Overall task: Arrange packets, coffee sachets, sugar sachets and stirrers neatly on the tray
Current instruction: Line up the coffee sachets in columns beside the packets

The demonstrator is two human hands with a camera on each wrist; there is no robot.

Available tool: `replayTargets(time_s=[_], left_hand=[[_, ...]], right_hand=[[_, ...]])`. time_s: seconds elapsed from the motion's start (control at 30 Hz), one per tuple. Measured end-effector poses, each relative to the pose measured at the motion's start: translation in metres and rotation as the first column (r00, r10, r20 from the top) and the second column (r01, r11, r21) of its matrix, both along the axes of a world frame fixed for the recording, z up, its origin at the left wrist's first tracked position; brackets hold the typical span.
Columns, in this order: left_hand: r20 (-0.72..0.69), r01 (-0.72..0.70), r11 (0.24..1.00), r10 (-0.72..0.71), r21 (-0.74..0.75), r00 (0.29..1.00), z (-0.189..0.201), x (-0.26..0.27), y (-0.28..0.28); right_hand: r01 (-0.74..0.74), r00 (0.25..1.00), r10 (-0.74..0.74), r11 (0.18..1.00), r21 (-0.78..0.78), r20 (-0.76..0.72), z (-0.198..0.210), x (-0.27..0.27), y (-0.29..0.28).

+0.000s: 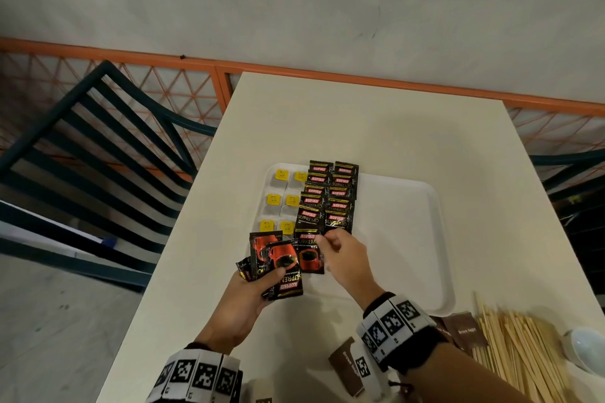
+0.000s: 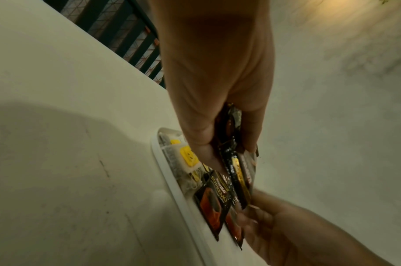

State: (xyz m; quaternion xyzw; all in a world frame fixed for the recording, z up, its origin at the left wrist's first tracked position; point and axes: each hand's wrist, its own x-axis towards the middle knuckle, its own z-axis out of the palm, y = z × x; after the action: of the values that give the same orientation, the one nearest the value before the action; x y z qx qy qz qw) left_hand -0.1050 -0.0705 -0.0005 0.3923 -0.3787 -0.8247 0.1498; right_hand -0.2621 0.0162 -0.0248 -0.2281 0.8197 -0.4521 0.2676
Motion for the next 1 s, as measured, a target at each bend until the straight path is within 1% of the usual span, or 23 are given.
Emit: replayTargets(time_s=[0.03, 0.1, 0.13, 0.2, 0.27, 0.33, 0.43, 0.5, 0.53, 0.6, 0.63, 0.7, 0.77, 0.83, 0.93, 0.97, 1.0], left_hand=[[-0.001, 0.006, 1.000, -0.006, -0.003, 1.000, -0.001, -0.001, 0.000], [0.000, 0.020, 1.000, -0.020, -0.013, 1.000, -0.001, -0.003, 0.001], [0.006, 0.029, 0.999, -0.029, -0.021, 1.000, -0.002, -0.003, 0.002], [0.020, 0.054, 0.998, -0.053, -0.045, 0.998, -0.002, -0.004, 0.003], [0.033, 0.087, 0.994, -0.085, -0.063, 0.996, -0.003, -0.004, 0.003], [0.041, 0.107, 0.991, -0.104, -0.077, 0.994, -0.005, -0.004, 0.004], [0.042, 0.108, 0.991, -0.105, -0.083, 0.994, -0.006, -0.002, 0.003], [0.065, 0.122, 0.988, -0.116, -0.096, 0.991, -0.008, -0.001, 0.003], [0.085, 0.138, 0.984, -0.129, -0.111, 0.988, -0.010, -0.001, 0.003], [0.132, 0.165, 0.976, -0.146, -0.141, 0.980, -0.015, -0.002, 0.003], [0.152, 0.175, 0.973, -0.152, -0.148, 0.977, -0.017, -0.002, 0.003], [0.175, 0.209, 0.964, -0.180, -0.166, 0.968, -0.019, -0.004, 0.004], [0.179, 0.236, 0.954, -0.204, -0.183, 0.962, -0.018, -0.005, 0.005], [0.167, 0.242, 0.954, -0.213, -0.178, 0.963, -0.018, -0.004, 0.004], [0.142, 0.221, 0.958, -0.196, -0.184, 0.970, -0.018, -0.004, 0.003], [0.137, 0.186, 0.966, -0.163, -0.181, 0.977, -0.018, -0.003, 0.002], [0.127, 0.146, 0.973, -0.124, -0.178, 0.984, -0.017, -0.003, 0.001]], right_hand=[[-0.069, 0.997, 0.070, 0.998, -0.012, 0.042, 0.008, 0.003, 0.002], [-0.226, 0.960, 0.231, 0.973, -0.053, 0.155, 0.025, 0.011, 0.007], [-0.283, 0.938, 0.294, 0.956, -0.081, 0.186, 0.032, 0.014, 0.010], [-0.337, 0.916, 0.356, 0.933, -0.128, 0.186, 0.040, 0.017, 0.015], [-0.352, 0.912, 0.374, 0.924, -0.146, 0.168, 0.042, 0.017, 0.018], [-0.330, 0.921, 0.352, 0.933, -0.144, 0.170, 0.041, 0.016, 0.021], [-0.209, 0.931, 0.244, 0.966, -0.151, 0.270, 0.034, 0.013, 0.028], [-0.194, 0.928, 0.219, 0.975, -0.113, 0.301, 0.029, 0.012, 0.035], [-0.227, 0.934, 0.239, 0.971, -0.073, 0.265, 0.028, 0.012, 0.038], [-0.329, 0.942, 0.325, 0.944, 0.031, 0.085, 0.028, 0.011, 0.043], [-0.367, 0.929, 0.369, 0.928, 0.065, -0.012, 0.028, 0.010, 0.045], [-0.426, 0.888, 0.433, 0.901, 0.078, -0.154, 0.029, 0.008, 0.047], [-0.491, 0.827, 0.496, 0.867, 0.090, -0.265, 0.029, 0.006, 0.046], [-0.529, 0.786, 0.535, 0.841, 0.110, -0.311, 0.027, 0.003, 0.045], [-0.553, 0.755, 0.578, 0.815, 0.173, -0.309, 0.025, -0.002, 0.046], [-0.548, 0.763, 0.578, 0.816, 0.185, -0.289, 0.025, -0.004, 0.046], [-0.525, 0.790, 0.556, 0.831, 0.182, -0.258, 0.026, -0.006, 0.047]])
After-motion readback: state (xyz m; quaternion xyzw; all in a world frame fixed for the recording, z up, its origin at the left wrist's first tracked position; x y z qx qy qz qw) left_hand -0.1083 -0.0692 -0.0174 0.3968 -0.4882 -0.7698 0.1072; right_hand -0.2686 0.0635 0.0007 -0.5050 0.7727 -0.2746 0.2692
